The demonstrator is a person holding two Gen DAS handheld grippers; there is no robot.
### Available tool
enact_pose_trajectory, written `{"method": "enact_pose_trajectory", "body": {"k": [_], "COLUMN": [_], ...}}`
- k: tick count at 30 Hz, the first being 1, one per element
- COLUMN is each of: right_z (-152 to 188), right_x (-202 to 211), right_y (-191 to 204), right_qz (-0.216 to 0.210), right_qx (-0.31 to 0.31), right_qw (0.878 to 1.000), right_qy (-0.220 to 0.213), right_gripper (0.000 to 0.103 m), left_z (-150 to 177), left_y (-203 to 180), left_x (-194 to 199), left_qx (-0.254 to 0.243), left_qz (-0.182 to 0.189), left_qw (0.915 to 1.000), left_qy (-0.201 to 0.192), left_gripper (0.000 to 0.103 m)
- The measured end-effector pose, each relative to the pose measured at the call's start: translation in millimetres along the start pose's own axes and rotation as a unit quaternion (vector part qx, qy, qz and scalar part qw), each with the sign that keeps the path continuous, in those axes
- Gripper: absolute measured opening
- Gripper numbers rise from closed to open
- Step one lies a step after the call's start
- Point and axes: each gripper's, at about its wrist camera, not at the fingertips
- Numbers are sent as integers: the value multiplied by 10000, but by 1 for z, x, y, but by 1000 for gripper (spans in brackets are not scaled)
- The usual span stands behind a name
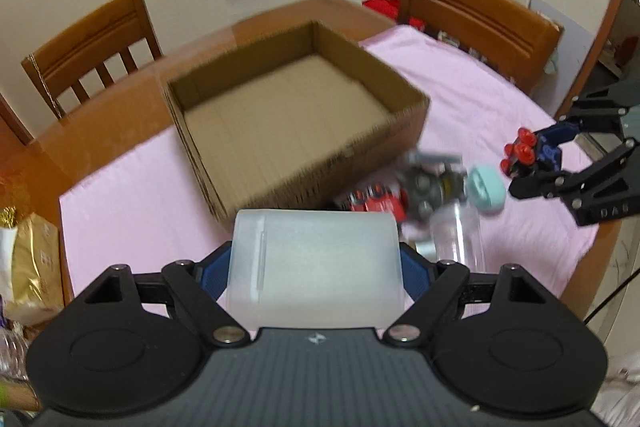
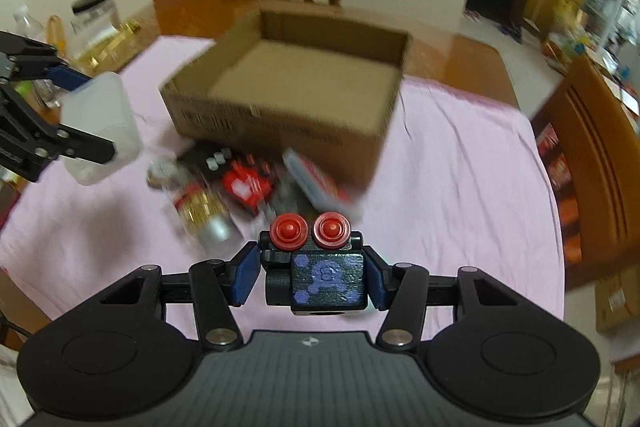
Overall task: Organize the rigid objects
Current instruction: 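Lower the white box into the cardboard box with the left tool while the right drops the robot toy in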
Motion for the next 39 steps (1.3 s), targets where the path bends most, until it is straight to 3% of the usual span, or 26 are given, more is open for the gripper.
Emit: {"method": "enact_pose_trajectory", "body": {"k": [8, 18, 36, 39], "right_z": [-52, -97, -133, -135], "right_x": [-4, -26, -53, -58], "right_y": [-2, -5, -8, -10], "right_qz": [-305, -210, -103, -64], "right_qx": [289, 429, 252, 218], "right_qw": [9983, 9977, 9982, 9985], "right_qy": [-399, -489, -533, -500], "right_gripper": [59, 59, 59, 59], "left_z": [-41, -89, -133, -137], "left_y": [17, 39, 100, 108], "left_x": [-10, -42, -135, -136], "left_qx": [67, 80, 801, 899], "left_qz": [-263, -493, -985, -1050], "left_qw": [9993, 9977, 9910, 9884], "left_qy": [-265, -453, -421, -631], "left_gripper": [82, 82, 83, 96]}}
Point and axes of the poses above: each gripper's, at about its wrist camera, not at the fingertips, and x roughly against the way its jaws point, y to its left, z to its underside, and after that the axes turned 10 degrees about z, right-handed
